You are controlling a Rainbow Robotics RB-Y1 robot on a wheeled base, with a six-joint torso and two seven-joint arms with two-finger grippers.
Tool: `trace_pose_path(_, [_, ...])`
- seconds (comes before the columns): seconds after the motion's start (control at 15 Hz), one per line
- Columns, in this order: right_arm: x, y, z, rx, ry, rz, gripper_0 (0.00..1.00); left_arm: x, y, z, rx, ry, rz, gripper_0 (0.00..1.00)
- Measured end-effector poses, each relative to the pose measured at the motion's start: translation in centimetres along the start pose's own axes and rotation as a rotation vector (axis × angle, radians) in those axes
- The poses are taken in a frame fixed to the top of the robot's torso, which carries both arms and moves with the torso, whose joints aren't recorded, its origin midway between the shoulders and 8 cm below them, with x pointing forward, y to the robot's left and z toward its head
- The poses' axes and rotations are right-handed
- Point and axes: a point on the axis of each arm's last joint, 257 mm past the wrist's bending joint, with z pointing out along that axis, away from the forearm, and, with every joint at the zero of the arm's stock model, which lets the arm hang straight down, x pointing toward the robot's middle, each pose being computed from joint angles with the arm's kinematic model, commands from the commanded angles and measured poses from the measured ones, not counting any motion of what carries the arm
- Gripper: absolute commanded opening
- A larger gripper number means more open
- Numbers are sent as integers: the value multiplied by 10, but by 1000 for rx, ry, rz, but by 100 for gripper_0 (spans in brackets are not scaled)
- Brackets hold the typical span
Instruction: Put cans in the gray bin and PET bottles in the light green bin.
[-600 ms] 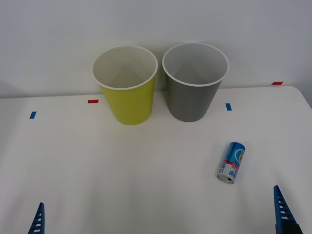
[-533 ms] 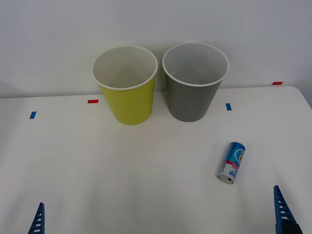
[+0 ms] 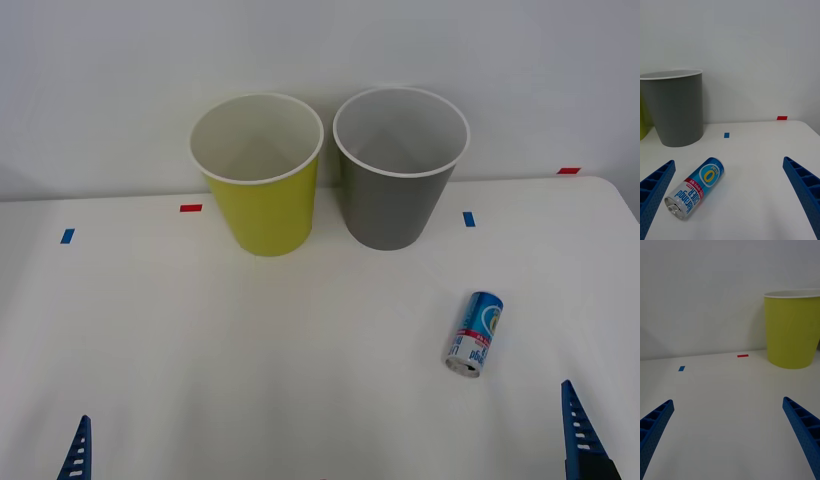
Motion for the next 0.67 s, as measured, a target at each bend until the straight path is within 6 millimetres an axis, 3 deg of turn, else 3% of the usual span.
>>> trace_pose_path(0.67, [0,0,0,0,0,0,100,0,0,0,0,0,0,100])
